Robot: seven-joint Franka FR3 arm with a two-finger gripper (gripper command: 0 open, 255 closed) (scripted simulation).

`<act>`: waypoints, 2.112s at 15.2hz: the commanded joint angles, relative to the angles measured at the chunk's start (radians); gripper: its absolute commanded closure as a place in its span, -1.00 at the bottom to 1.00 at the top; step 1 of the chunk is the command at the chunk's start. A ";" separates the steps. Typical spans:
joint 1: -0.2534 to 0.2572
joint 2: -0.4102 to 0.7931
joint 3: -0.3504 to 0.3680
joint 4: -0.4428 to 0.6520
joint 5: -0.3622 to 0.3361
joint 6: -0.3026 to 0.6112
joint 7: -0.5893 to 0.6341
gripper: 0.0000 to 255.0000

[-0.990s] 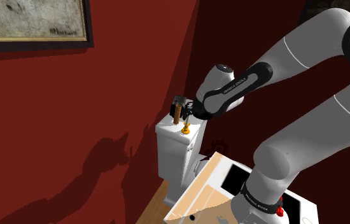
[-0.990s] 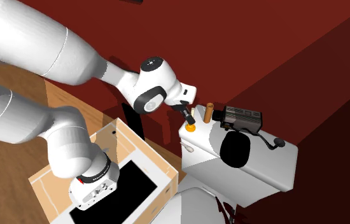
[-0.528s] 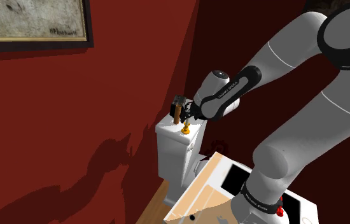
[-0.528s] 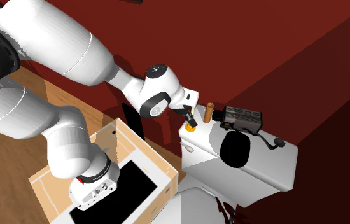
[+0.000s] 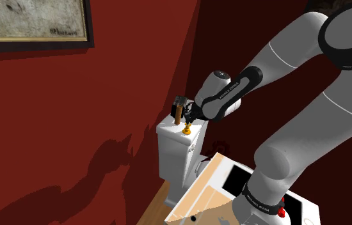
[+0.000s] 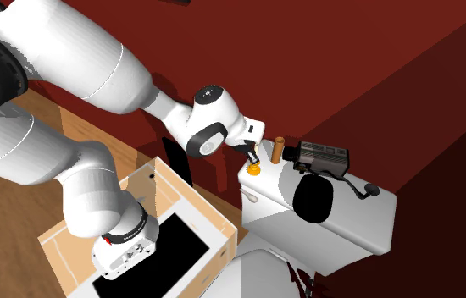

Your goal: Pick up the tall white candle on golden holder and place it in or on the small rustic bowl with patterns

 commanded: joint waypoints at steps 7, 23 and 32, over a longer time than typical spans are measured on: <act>0.000 0.000 0.000 0.000 0.000 0.000 0.000 1.00; 0.066 -0.222 -0.039 0.077 0.067 -0.300 -0.059 1.00; 0.080 -0.301 -0.041 0.151 0.085 -0.452 -0.075 1.00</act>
